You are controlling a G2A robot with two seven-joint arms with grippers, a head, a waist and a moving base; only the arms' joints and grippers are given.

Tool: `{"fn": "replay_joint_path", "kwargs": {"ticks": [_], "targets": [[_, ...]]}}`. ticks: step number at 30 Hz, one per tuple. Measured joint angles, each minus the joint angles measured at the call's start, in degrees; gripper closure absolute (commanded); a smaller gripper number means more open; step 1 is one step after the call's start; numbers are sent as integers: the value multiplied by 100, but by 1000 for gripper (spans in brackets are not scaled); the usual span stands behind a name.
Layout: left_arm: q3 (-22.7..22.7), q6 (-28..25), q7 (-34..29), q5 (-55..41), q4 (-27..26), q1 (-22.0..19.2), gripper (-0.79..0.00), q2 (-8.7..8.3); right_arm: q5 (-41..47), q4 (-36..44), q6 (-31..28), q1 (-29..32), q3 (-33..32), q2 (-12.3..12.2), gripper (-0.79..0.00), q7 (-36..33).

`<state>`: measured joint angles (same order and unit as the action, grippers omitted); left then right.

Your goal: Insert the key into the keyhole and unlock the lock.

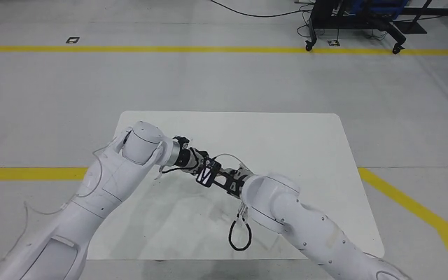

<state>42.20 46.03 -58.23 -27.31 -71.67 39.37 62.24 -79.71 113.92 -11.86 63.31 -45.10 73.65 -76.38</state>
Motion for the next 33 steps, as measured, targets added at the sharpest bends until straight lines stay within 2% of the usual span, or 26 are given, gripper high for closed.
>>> {"fn": "replay_joint_path", "kwargs": {"ticks": [11,15,20,23,28,33], "targets": [[-16,-42,-44,-175,-3,21,0,-2,-494,93,135,1,149,61,0,-68],[-13,-236,-238,-677,213,31,0,-7,-741,203,181,76,146,68,0,175],[-86,-327,-328,-796,509,-96,0,-45,-991,635,34,390,-115,-9,0,442],[-103,-472,-474,-958,602,-104,0,-65,-823,1027,-264,698,-468,-96,0,780],[-280,-1064,-1067,-1918,892,-60,0,-83,7,1567,-1343,1325,-1373,-292,0,1839],[-854,-1847,-1851,-2979,1160,-233,0,-113,1237,1669,-2627,1889,-2511,-476,0,2920]]}}
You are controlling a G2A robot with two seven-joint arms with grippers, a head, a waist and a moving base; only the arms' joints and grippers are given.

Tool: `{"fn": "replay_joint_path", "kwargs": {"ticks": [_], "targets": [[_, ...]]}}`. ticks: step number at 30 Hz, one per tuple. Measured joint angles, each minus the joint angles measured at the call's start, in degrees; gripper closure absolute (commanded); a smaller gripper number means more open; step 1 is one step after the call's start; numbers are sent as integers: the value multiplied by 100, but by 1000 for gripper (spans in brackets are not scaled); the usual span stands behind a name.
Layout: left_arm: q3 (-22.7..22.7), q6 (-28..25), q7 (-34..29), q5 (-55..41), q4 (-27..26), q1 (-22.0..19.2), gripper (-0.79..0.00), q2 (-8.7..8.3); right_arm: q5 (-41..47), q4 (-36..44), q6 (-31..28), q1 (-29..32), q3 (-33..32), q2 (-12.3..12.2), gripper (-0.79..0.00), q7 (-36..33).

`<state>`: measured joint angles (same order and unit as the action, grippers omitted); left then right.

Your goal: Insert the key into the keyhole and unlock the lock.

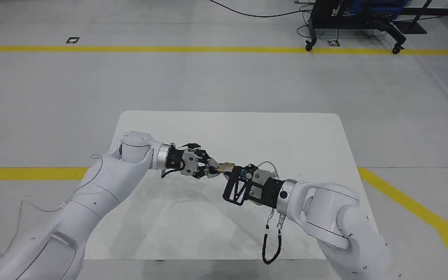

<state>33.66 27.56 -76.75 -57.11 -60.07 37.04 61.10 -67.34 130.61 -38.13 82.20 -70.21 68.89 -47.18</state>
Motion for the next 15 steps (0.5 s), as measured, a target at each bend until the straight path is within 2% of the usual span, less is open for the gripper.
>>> {"fn": "replay_joint_path", "kwargs": {"ticks": [3,6,15], "targets": [[-498,-265,-265,-349,180,-249,0,-30,277,13,-455,175,-420,-70,0,275],[-940,-339,-338,-535,344,-519,0,-53,317,99,-647,265,-601,-118,0,336],[-1860,-683,-682,-1038,522,-1031,0,-72,239,60,-847,108,-416,-197,0,162]]}}
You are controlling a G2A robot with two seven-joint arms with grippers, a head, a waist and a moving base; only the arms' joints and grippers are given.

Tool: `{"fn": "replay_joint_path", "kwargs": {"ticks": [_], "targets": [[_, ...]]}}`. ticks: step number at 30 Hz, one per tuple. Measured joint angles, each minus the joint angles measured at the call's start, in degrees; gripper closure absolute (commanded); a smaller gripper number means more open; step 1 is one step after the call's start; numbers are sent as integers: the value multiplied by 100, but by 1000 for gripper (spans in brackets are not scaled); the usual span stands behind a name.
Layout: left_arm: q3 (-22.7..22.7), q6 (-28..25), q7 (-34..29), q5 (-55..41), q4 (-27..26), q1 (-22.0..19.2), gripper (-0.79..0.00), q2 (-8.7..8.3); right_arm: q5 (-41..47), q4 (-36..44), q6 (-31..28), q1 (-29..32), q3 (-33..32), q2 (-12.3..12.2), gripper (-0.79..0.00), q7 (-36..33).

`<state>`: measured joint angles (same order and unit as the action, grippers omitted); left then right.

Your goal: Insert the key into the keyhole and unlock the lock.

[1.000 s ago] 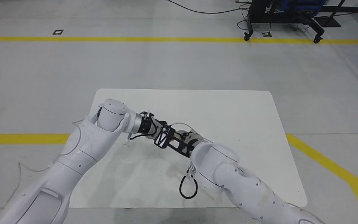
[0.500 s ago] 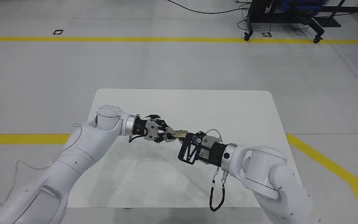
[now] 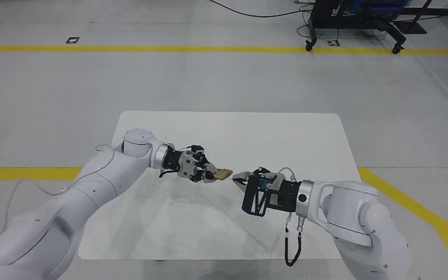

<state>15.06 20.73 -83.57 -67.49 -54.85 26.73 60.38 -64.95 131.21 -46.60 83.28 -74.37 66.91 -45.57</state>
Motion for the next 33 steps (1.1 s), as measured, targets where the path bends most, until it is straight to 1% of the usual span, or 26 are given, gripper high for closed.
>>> {"fn": "replay_joint_path", "kwargs": {"ticks": [6,8,27,33], "targets": [[-443,-151,-151,-232,65,-235,0,1,-84,-188,-122,-223,198,-31,0,133],[-527,-177,-177,-296,87,-280,0,3,-140,-188,-139,-246,216,-44,0,171],[-532,-196,-196,-368,43,-253,0,19,-430,-57,-181,-179,247,-193,0,439],[-532,-215,-215,-380,34,-251,0,16,-481,-111,-109,-188,237,-233,0,459]]}}
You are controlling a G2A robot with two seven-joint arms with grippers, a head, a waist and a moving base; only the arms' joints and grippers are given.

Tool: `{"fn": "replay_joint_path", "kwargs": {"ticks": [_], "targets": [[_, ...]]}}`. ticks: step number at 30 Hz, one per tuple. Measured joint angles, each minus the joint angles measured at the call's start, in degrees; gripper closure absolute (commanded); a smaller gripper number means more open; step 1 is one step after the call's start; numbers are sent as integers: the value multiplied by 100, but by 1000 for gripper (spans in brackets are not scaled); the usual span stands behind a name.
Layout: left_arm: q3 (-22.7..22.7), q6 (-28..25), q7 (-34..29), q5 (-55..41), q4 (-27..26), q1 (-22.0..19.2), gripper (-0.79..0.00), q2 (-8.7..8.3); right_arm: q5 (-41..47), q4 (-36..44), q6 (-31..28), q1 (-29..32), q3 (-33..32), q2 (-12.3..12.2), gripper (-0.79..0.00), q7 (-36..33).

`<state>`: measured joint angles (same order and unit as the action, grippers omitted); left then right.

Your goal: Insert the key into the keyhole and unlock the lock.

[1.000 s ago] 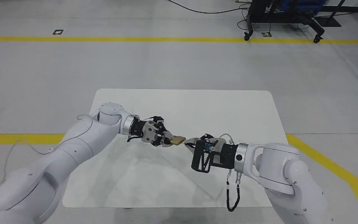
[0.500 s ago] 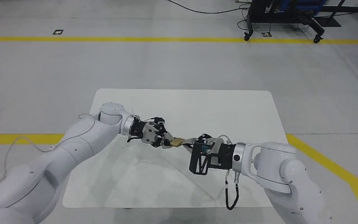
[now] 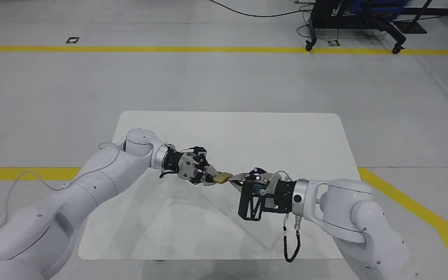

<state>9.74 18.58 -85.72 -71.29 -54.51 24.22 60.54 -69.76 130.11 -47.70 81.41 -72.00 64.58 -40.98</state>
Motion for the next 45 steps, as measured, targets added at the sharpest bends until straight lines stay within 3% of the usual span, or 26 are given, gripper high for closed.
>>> {"fn": "replay_joint_path", "kwargs": {"ticks": [12,23,29,32,38,45], "targets": [[0,13,13,31,-1,-9,0,-8,-18,-9,4,-182,422,-38,0,-13],[0,28,28,18,6,-12,0,-11,310,-177,-342,-364,610,-89,0,341],[0,54,55,121,125,-107,0,-20,526,-221,-433,-284,213,-167,0,570],[67,-19,197,541,221,-289,0,-30,847,-529,-284,-135,-215,-234,0,332],[304,-911,682,1492,-383,-359,0,-149,1768,-1083,-41,-226,-514,-330,0,-505],[609,-1491,1020,2824,-1734,-246,0,-538,2207,-1828,315,-897,128,-309,0,-1095]]}}
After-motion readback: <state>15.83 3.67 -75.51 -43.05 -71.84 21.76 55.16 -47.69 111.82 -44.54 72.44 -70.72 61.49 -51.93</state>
